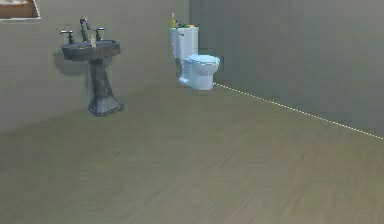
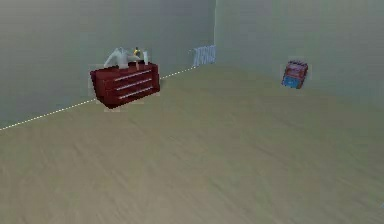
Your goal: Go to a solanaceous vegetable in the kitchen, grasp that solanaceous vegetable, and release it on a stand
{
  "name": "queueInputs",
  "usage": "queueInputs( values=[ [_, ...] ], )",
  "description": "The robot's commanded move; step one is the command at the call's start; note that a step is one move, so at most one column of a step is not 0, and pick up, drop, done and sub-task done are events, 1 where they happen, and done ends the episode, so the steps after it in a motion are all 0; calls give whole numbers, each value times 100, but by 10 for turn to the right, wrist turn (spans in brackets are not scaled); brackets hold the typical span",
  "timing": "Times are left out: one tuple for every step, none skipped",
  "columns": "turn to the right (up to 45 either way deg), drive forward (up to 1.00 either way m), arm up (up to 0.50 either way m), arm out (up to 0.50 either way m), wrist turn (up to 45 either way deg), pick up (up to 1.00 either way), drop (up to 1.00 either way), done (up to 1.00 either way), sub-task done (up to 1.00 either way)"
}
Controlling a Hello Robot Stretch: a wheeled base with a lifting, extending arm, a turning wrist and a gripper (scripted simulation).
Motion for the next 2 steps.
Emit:
queueInputs(
  values=[
    [450,0,0,0,0,0,0,0,0],
    [0,25,0,0,0,0,0,0,0]
  ],
)
